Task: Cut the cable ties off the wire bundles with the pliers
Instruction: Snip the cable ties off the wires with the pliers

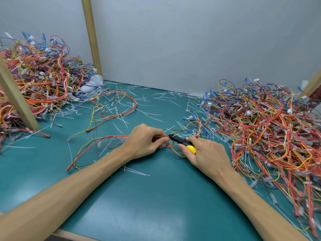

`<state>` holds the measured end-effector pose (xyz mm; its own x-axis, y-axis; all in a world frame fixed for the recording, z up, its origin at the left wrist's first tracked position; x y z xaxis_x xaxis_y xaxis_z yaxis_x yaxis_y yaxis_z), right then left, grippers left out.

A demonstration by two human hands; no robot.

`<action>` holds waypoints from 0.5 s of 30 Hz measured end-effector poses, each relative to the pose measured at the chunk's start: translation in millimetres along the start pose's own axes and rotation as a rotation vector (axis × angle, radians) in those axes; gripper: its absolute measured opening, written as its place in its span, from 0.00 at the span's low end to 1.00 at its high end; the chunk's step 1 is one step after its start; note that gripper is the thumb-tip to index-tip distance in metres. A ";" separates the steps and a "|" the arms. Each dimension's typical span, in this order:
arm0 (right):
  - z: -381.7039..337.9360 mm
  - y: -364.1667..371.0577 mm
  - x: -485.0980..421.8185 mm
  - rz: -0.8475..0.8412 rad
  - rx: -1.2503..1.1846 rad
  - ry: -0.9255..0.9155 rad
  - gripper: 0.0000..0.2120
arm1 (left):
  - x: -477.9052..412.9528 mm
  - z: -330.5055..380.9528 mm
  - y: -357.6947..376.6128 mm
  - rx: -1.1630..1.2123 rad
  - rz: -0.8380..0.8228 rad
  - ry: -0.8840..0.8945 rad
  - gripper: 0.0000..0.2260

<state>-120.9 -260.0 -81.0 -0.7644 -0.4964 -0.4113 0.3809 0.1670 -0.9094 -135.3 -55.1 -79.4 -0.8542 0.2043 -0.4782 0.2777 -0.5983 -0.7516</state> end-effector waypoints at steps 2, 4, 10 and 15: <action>0.2 0.2 -0.1 -0.006 -0.001 0.001 0.31 | 0.0 0.1 0.0 0.000 0.004 0.000 0.07; 0.3 0.4 -0.1 -0.009 -0.006 0.001 0.31 | 0.0 -0.2 0.2 -0.001 -0.003 -0.005 0.07; 0.5 -0.2 0.0 -0.010 -0.025 -0.006 0.28 | 0.1 -0.8 0.6 -0.001 -0.005 -0.017 0.07; 0.8 -0.4 0.5 -0.016 -0.026 -0.012 0.24 | 0.1 -0.4 0.3 -0.006 -0.007 -0.026 0.07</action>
<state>-121.0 -261.0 -80.7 -0.7639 -0.5091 -0.3965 0.3553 0.1811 -0.9170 -135.1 -55.0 -79.9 -0.8671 0.1887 -0.4611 0.2739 -0.5925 -0.7576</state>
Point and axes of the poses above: each hand's wrist, its own x-axis away from the middle knuckle, its own y-axis out of the palm, z = x × y, the point moved 3 cm from there along -x, towards the middle knuckle, and after that the axes turned 1 degree about -z, right-handed, at the moved point
